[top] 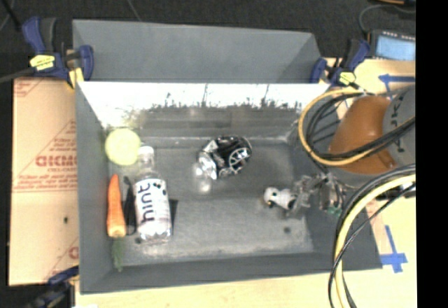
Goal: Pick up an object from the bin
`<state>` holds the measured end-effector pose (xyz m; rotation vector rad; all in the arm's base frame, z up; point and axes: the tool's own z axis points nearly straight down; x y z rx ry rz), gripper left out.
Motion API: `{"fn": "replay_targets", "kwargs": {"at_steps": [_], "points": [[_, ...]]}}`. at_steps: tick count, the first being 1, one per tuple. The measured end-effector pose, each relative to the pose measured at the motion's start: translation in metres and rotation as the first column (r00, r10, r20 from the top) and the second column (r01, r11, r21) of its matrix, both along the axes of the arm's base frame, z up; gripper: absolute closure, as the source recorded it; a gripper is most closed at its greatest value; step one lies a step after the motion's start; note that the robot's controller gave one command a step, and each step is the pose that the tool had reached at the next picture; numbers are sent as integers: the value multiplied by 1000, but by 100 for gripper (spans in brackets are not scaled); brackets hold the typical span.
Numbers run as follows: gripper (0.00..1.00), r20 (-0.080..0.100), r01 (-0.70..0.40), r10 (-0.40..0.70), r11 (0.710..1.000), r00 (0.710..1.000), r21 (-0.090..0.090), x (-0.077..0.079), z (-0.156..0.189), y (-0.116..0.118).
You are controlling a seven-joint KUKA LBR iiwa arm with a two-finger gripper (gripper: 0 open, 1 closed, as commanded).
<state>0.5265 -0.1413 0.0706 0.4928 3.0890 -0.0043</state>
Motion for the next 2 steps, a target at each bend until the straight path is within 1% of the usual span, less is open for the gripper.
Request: {"fn": "replay_targets", "kwargs": {"at_steps": [1, 2], "points": [[100, 0, -1, 1, 1000, 1000, 0, 0, 0, 0], [100, 2, -17, 17, 1000, 1000, -1, -10, 113, 1]]}}
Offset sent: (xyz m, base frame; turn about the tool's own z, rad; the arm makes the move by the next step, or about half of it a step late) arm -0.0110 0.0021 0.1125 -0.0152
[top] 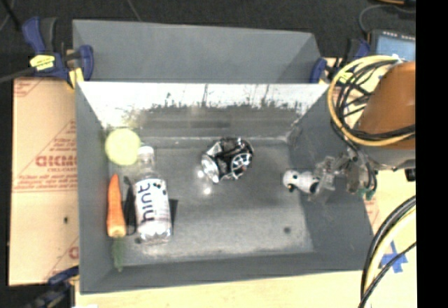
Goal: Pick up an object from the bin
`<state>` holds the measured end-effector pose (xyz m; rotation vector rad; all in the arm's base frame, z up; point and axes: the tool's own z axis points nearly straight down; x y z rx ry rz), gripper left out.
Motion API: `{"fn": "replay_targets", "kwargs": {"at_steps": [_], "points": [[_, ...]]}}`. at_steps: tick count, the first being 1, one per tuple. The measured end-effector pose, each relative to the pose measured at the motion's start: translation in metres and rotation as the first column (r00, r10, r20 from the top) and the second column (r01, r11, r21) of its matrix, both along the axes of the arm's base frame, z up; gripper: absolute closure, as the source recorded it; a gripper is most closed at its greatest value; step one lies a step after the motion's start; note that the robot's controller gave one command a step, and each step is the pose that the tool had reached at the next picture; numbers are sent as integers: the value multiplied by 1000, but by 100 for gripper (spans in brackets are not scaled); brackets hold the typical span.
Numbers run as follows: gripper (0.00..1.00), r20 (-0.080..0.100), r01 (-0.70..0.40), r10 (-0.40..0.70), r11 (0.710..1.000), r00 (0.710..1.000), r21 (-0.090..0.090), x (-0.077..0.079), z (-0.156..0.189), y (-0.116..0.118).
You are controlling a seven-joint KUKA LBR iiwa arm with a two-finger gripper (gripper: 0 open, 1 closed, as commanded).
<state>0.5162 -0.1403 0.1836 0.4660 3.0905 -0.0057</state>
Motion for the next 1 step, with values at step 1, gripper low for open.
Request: {"fn": "replay_targets", "kwargs": {"at_steps": [1], "points": [[100, 0, -1, 1, 1000, 1000, 0, 0, 0, 0]]}}
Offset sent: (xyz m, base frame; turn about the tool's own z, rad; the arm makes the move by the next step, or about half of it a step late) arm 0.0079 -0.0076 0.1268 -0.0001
